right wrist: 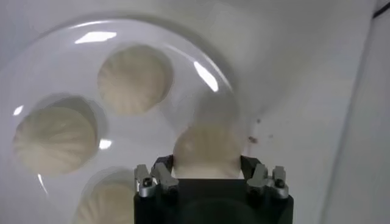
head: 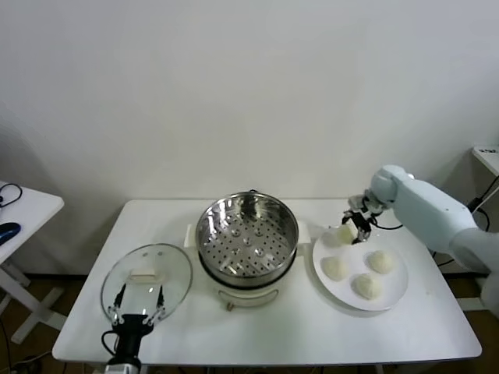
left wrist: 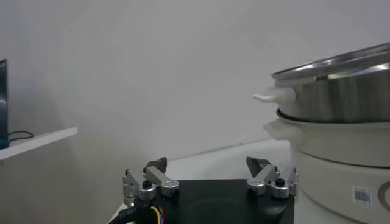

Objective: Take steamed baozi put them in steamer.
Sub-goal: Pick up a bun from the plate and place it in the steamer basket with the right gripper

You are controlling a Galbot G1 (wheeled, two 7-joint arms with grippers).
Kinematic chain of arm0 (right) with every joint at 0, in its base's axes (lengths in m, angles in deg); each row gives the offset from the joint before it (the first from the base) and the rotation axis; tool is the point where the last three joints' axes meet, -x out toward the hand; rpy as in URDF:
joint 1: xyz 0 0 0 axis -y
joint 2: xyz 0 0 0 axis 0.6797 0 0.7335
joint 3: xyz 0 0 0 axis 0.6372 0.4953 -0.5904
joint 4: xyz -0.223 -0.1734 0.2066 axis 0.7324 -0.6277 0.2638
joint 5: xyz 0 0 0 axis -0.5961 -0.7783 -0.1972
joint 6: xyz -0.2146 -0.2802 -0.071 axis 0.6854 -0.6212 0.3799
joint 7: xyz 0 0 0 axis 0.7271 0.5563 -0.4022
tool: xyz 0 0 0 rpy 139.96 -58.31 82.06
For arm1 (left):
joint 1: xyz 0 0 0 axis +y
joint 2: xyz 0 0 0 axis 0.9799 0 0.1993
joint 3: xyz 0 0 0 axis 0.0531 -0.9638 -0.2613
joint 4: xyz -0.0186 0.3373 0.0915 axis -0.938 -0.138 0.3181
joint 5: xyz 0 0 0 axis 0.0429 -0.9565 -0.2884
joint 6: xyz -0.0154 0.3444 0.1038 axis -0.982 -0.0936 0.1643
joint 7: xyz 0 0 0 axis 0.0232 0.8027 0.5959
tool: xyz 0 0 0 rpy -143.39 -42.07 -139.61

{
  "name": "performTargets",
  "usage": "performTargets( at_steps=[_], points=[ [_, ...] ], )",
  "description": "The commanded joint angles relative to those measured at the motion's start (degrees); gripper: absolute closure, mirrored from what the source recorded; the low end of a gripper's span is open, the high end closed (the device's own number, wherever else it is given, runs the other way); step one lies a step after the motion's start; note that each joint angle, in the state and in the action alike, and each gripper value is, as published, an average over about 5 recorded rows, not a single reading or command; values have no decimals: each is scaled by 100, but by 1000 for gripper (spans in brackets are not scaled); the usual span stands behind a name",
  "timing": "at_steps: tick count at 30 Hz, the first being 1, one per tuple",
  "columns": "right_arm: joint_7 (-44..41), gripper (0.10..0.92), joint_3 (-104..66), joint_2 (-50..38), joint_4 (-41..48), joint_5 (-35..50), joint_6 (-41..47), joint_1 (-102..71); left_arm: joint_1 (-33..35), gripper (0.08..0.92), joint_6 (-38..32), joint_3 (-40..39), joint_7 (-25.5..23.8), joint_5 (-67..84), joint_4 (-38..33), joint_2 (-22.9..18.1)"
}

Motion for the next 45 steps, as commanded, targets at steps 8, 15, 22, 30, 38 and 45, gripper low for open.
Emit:
performTargets(
  at_steps=[8, 15, 22, 30, 38, 45],
  points=[
    [-81, 314, 2217, -394, -2779, 629, -945, 3108, 72, 177, 39, -14, -36, -44, -96, -4],
    [-63, 313, 1498, 97, -3765, -947, -1584, 2832, 116, 177, 69, -67, -50, -95, -163, -27],
    [-8, 313, 764, 982, -3404, -2058, -1920, 1837, 60, 177, 214, -111, -58, -221, -255, -65],
    [12, 313, 443, 1930, -2489, -2755, -2047, 1014, 92, 177, 254, -114, -89, -239, -259, -38],
    [67, 313, 355, 2534, -1484, -2572, -1965, 586, 138, 177, 230, -109, -167, -253, -240, -36],
    [39, 313, 438, 2765, -823, -2048, -1691, 456, 164, 177, 213, -78, -166, -240, -182, -28]
  ],
)
